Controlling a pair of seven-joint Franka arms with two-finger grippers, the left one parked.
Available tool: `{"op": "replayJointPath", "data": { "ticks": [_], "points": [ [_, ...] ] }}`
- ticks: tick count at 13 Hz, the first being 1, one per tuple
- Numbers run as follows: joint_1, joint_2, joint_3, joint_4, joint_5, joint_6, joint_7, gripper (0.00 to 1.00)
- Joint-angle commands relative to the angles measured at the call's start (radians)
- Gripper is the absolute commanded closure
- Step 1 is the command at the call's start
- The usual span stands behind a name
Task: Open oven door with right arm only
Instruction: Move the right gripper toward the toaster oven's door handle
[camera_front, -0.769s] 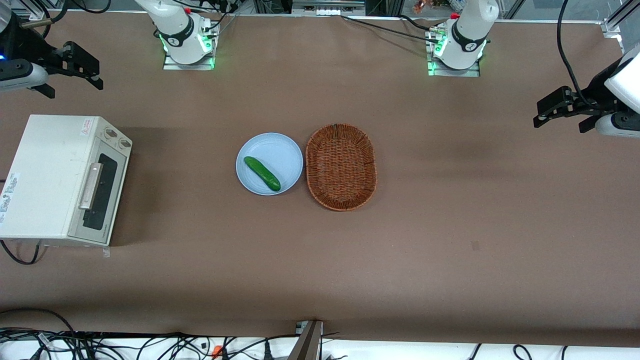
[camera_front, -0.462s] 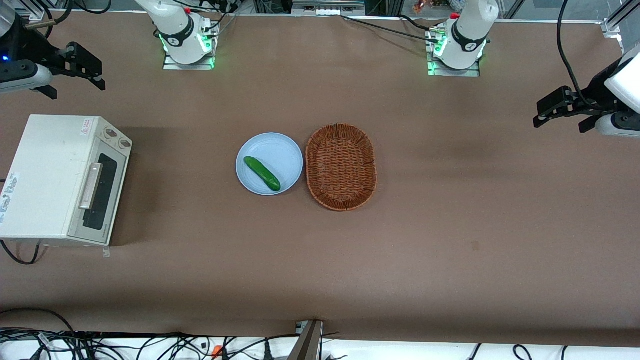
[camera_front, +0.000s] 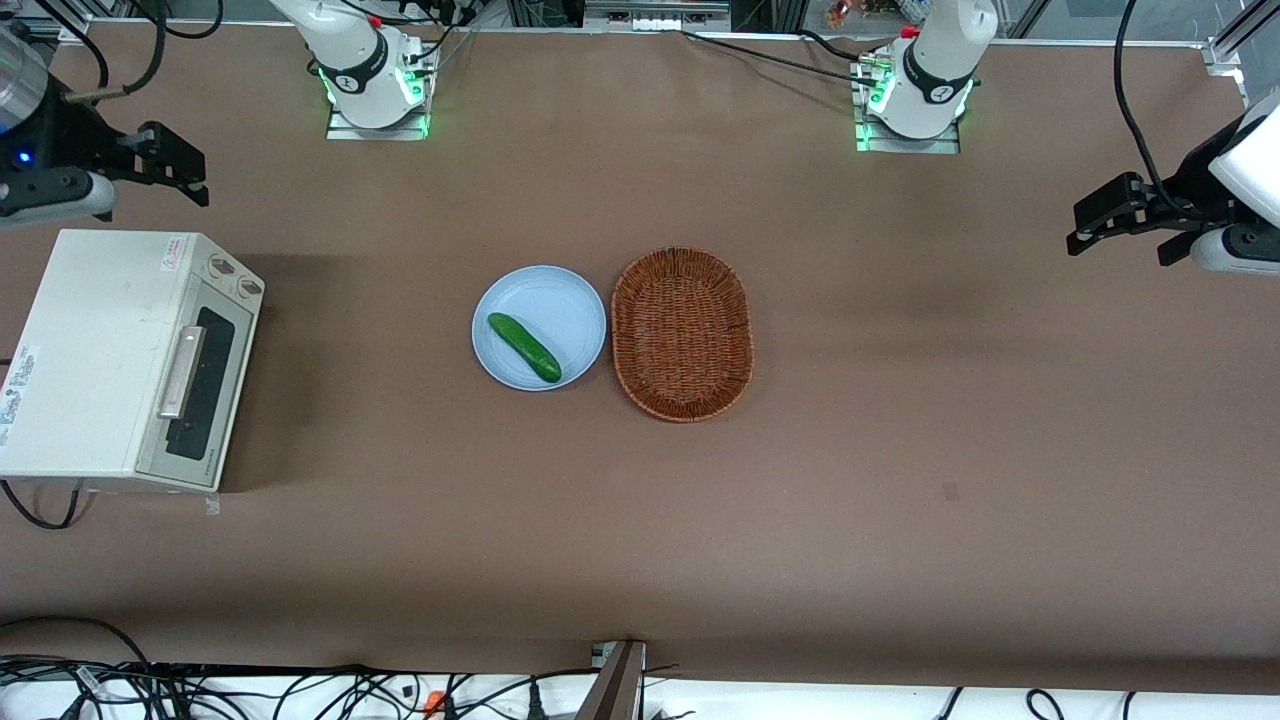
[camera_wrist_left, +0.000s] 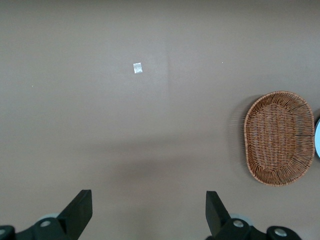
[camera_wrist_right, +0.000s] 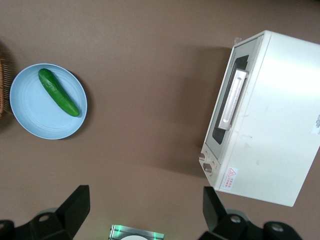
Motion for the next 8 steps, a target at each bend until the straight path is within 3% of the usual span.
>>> {"op": "replayJointPath", "data": {
  "ticks": [1, 8],
  "points": [
    [-0.009, 0.008, -0.007, -0.004, -0.023, 0.009, -0.003, 0.00],
    [-0.010, -0.008, -0.022, -0.006, -0.021, -0.022, -0.015, 0.00]
  ]
}}
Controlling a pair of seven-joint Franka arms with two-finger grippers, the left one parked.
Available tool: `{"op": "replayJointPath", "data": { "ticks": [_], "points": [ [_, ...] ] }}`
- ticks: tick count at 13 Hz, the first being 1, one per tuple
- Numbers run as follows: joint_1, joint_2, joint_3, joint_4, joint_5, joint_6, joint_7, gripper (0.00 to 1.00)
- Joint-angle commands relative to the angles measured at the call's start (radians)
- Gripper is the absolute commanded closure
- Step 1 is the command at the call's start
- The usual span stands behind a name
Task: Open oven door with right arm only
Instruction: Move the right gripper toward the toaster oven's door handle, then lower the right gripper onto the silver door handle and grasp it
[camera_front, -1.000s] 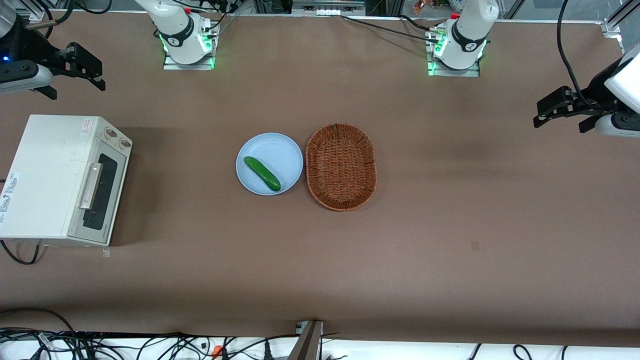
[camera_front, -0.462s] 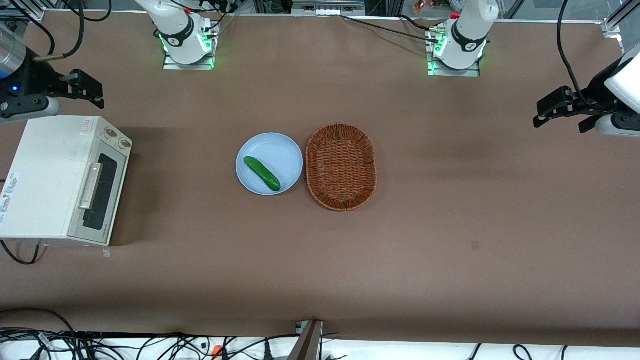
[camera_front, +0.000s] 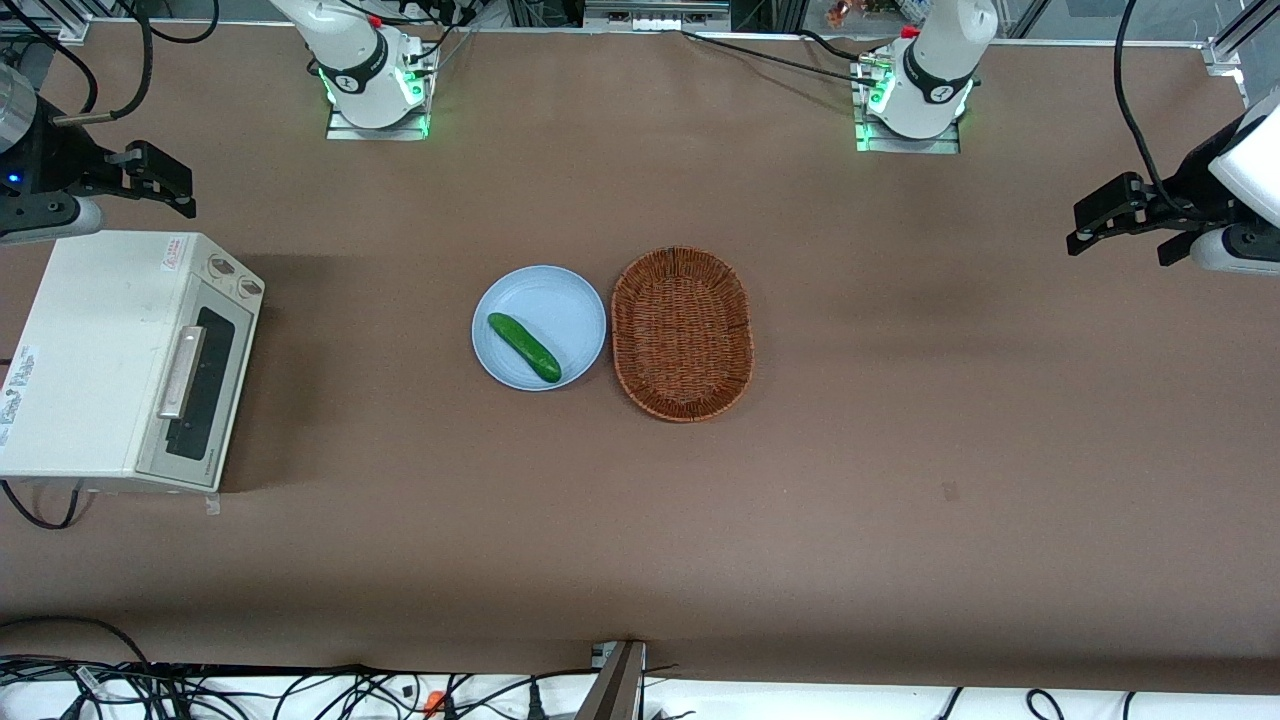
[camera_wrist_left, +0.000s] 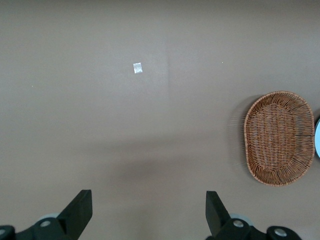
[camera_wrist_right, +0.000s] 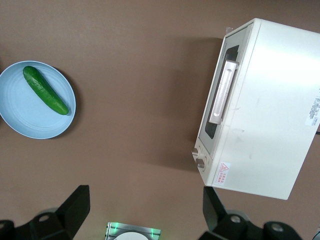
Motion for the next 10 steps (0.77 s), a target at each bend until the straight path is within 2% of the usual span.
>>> {"op": "replayJointPath", "data": {
  "ticks": [1, 10],
  "points": [
    [-0.004, -0.015, 0.000, -0.008, -0.009, -0.013, -0.015, 0.00],
    [-0.004, -0.003, 0.000, -0.008, 0.001, -0.010, -0.032, 0.00]
  ]
}}
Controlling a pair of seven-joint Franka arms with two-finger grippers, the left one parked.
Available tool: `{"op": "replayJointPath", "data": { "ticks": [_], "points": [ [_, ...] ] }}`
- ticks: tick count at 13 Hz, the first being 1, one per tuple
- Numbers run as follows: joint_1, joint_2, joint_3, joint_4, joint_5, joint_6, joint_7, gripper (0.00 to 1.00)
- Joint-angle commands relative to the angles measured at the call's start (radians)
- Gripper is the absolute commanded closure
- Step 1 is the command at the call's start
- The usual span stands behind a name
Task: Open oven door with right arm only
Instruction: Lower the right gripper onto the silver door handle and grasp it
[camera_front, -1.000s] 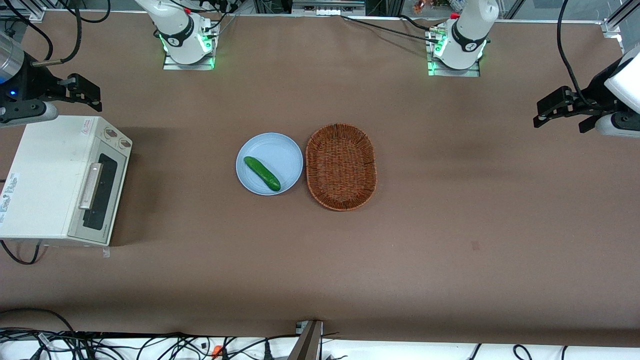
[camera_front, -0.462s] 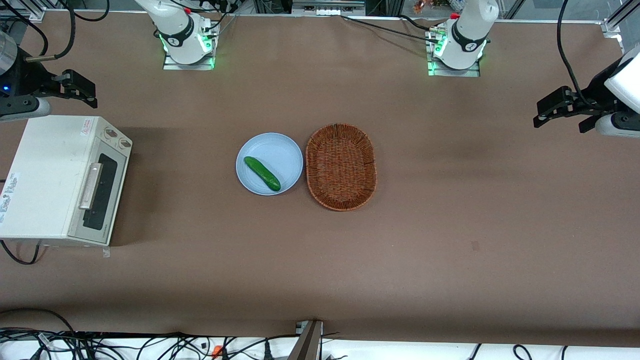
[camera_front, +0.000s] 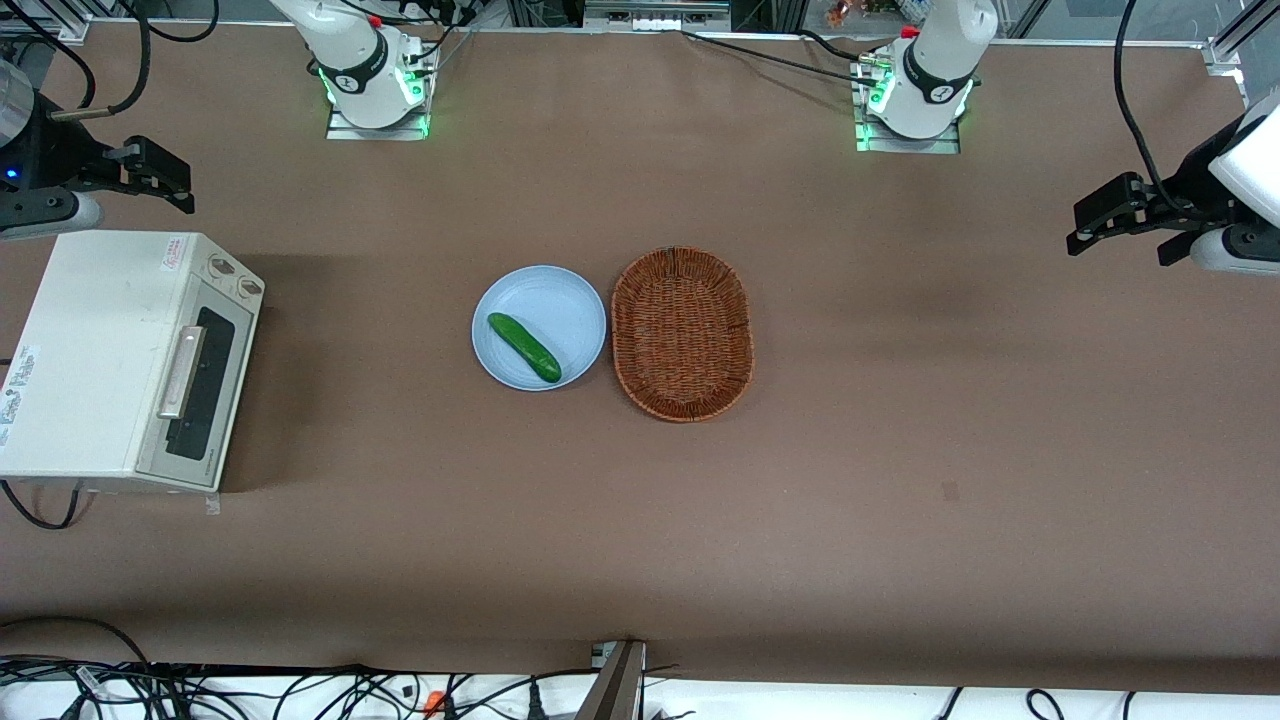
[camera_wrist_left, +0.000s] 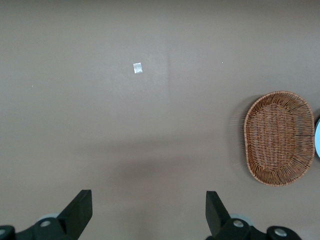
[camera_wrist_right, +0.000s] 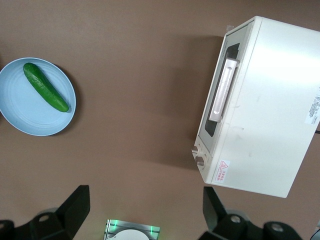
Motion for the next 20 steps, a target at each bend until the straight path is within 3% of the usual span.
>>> {"op": "replayJointPath", "data": {
  "ticks": [1, 4, 7, 11, 12, 20],
  "points": [
    [-0.006, 0.028, -0.001, -0.005, -0.010, 0.013, -0.020, 0.00],
    [-0.006, 0.135, -0.006, -0.003, -0.070, 0.093, -0.005, 0.14],
    [-0.014, 0.236, -0.014, -0.003, -0.121, 0.183, 0.000, 0.44],
    [-0.015, 0.361, -0.036, -0.003, -0.218, 0.300, 0.066, 0.94],
    [-0.015, 0.377, -0.050, -0.005, -0.219, 0.321, 0.066, 1.00],
    [-0.050, 0.427, -0.081, -0.042, -0.231, 0.410, 0.061, 1.00]
  ]
}}
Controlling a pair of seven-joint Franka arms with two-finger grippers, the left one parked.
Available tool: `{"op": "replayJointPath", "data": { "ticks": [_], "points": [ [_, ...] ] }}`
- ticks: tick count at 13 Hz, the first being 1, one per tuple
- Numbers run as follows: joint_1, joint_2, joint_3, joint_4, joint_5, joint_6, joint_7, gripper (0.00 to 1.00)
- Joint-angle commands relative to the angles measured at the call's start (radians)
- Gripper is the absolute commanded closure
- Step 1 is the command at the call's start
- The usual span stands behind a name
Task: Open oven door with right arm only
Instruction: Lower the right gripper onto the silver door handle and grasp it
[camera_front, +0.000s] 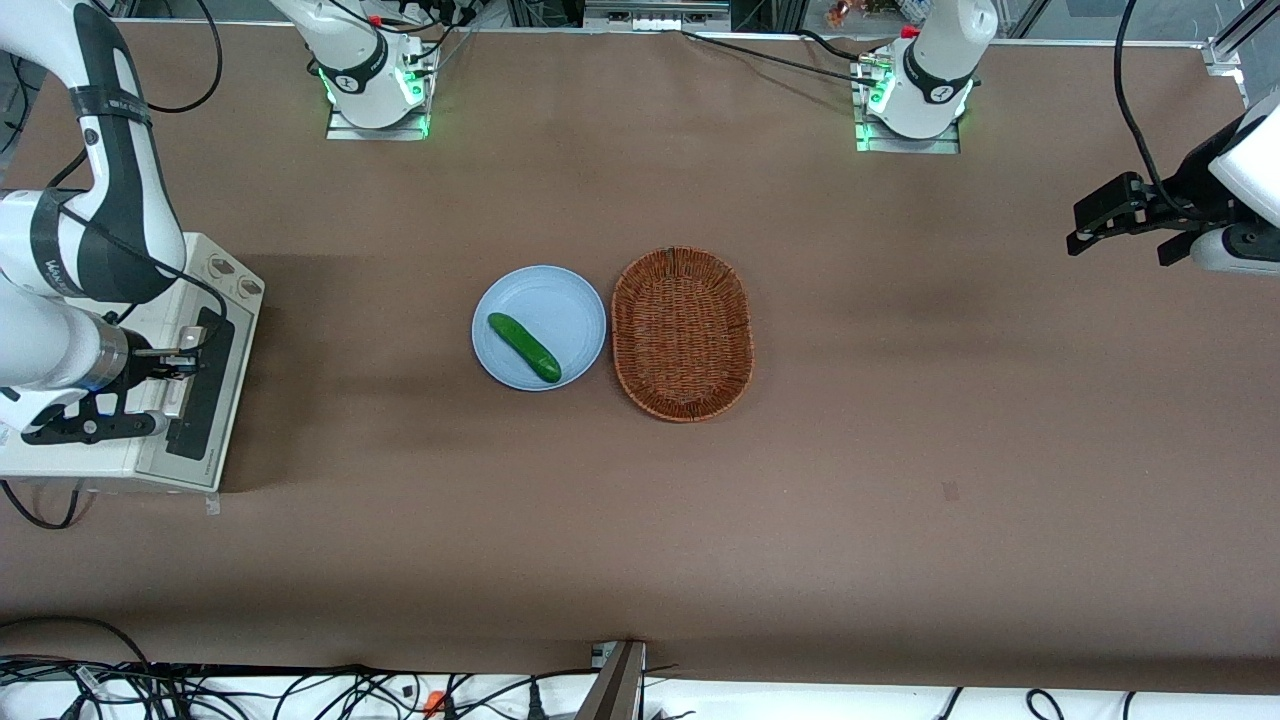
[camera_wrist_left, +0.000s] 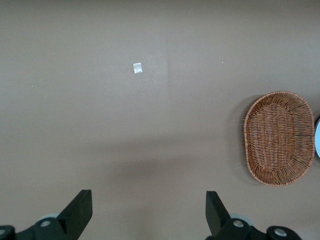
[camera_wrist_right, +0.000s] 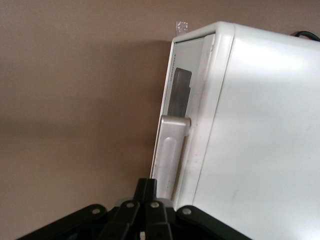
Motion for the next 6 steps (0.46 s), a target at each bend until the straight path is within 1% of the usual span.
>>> {"op": "replayJointPath", "data": {
  "ticks": [1, 6],
  "points": [
    [-0.031, 0.000, 0.005, -0.039, -0.017, 0.058, 0.005, 1.00],
    [-0.048, 0.014, 0.005, -0.056, -0.005, 0.093, 0.008, 1.00]
  ]
}}
